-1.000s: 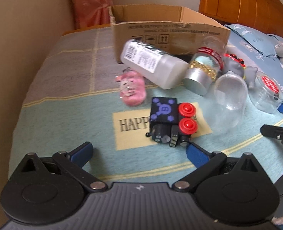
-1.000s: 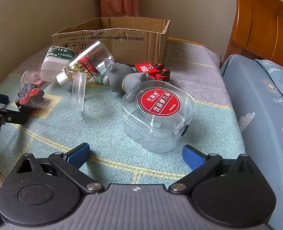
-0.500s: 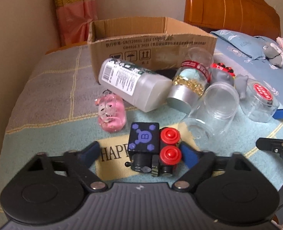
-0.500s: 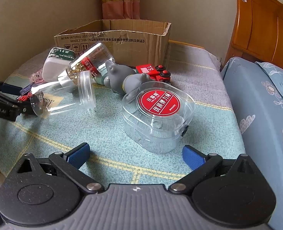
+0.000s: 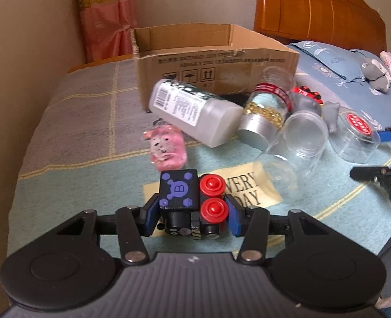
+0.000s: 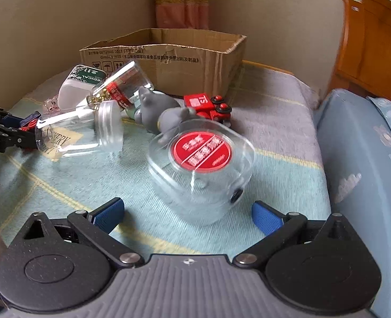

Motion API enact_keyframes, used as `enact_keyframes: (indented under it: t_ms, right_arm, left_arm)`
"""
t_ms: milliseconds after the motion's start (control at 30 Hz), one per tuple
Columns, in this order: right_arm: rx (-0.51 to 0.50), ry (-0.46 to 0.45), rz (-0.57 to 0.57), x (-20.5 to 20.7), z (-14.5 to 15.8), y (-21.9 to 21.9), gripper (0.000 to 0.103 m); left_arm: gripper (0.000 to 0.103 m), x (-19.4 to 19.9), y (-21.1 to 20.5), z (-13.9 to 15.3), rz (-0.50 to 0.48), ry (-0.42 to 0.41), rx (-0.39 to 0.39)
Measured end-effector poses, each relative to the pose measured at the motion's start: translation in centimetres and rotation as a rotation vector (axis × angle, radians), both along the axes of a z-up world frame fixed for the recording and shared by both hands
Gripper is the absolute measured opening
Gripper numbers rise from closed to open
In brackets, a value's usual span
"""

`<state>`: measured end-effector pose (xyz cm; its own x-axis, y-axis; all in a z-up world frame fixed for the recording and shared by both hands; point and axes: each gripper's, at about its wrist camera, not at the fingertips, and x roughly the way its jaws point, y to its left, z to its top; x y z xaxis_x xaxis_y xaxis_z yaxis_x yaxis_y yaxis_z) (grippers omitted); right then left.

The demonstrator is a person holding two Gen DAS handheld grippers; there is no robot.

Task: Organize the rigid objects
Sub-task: 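Grasp the clear red-labelled container with the right gripper while the left gripper holds the block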

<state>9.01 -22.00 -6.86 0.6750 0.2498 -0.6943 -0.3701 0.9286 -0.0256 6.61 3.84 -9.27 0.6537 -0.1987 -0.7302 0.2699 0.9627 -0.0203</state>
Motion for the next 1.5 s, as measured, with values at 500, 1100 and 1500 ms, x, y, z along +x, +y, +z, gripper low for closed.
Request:
enact_keyframes:
  t_ms: [500, 1100, 1500]
  right_arm:
    - [-0.052, 0.119, 0.259, 3.4, 0.9, 1.2, 0.103]
    - [-0.191, 0.09, 0.332, 3.1, 2.2, 3.3, 0.082]
    - [-0.137, 0.111, 0.271, 2.4, 5.6, 2.5, 0.082]
  left_arm:
    - [0.05, 0.0, -0.2, 0.0, 0.009, 0.003, 0.011]
    - [0.049, 0.1, -0.4, 0.6, -0.035, 0.052, 0.043]
    - [0.049, -0.8, -0.4, 5.1, -0.096, 0.035, 0.055]
